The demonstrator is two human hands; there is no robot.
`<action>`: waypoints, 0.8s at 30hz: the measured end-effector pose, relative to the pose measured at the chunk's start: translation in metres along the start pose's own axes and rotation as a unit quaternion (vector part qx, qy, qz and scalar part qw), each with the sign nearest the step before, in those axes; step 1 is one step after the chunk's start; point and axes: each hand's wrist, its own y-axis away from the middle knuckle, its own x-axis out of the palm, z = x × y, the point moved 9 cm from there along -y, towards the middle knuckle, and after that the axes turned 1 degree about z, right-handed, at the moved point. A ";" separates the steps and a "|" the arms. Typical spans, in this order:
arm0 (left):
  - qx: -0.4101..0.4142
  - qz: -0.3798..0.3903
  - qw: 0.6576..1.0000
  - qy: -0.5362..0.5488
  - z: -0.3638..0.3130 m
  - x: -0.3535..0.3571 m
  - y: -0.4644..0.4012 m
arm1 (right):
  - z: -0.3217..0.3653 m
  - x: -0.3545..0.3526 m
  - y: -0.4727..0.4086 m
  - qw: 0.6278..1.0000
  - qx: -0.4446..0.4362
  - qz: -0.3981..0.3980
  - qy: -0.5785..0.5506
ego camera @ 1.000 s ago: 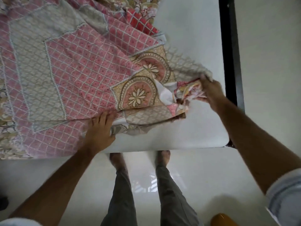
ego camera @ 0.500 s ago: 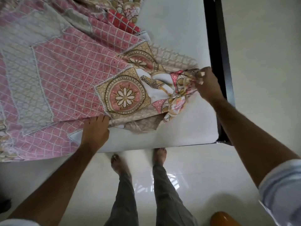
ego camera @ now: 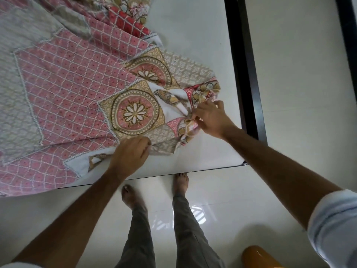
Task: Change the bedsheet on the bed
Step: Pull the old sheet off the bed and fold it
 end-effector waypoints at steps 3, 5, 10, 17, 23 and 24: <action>-0.024 -0.050 0.991 0.124 -0.024 -0.010 -0.007 | 0.042 -0.003 0.019 0.998 -0.062 -0.019 0.016; -0.022 -0.065 0.992 0.104 -0.041 -0.009 -0.015 | 0.069 0.001 0.039 0.997 -0.061 0.008 -0.054; 0.001 -0.002 0.999 -0.051 -0.066 0.012 -0.034 | 0.074 0.026 0.072 0.974 0.086 0.123 -0.172; -0.115 -0.163 0.934 0.298 -0.035 -0.028 -0.045 | -0.019 0.028 0.094 0.746 0.446 -0.017 -0.495; -0.285 -0.247 0.754 0.539 0.005 -0.028 -0.040 | -0.014 0.060 0.056 0.712 0.432 0.001 -0.553; -0.278 -0.236 0.759 0.539 0.004 -0.030 -0.041 | -0.012 0.061 0.052 0.703 0.426 -0.018 -0.569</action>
